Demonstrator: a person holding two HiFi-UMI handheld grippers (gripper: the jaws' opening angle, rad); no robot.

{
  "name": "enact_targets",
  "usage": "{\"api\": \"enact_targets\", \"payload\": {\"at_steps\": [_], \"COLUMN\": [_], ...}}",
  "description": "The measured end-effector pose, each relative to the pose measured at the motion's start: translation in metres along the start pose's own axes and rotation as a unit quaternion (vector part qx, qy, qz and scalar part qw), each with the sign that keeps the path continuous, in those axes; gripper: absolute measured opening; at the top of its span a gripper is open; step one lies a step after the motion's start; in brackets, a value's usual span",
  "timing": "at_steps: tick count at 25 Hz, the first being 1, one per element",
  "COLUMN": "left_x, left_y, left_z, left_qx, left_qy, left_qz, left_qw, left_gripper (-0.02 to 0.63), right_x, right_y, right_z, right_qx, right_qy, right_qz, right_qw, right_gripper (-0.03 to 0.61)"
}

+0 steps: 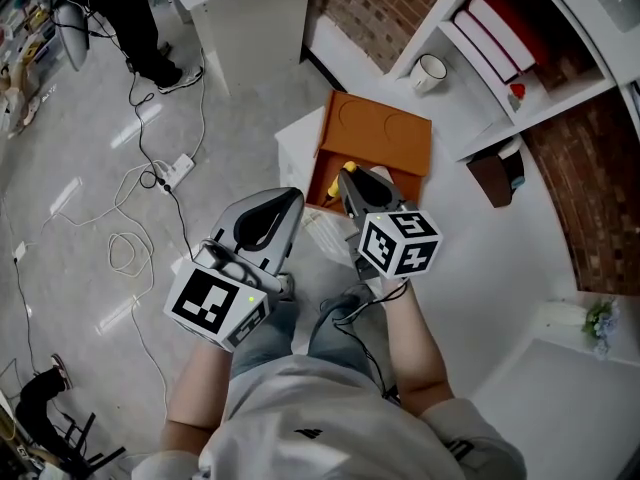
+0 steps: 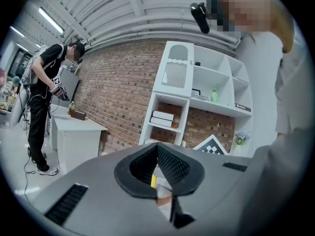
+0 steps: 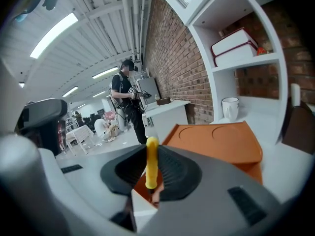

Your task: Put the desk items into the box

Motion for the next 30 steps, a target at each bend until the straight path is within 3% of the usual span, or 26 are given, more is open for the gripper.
{"api": "enact_targets", "payload": {"at_steps": [10, 30], "left_x": [-0.005, -0.018], "left_y": [-0.001, -0.001], "left_z": [0.002, 0.025], "left_qx": [-0.001, -0.006], "left_qy": [0.007, 0.038], "left_qz": [-0.001, -0.004], "left_qw": [1.0, 0.9993], "left_gripper": [0.012, 0.012], "right_x": [0.01, 0.069], "right_y": [0.013, 0.048], "right_z": [0.019, 0.068], "right_qx": [-0.039, -0.076], "right_qy": [0.02, 0.116], "right_qz": [0.008, -0.019], "right_qw": [0.999, 0.99], "right_gripper": [0.081, 0.121]}}
Point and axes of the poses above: the fingertips, and each gripper's own axes: x backward along the fingers, z to its right, y out of its underside, the point moved 3 cm from there along x, backward along the fingers, and after that the axes turned 13 degrees about -y, right-handed, at the moved point
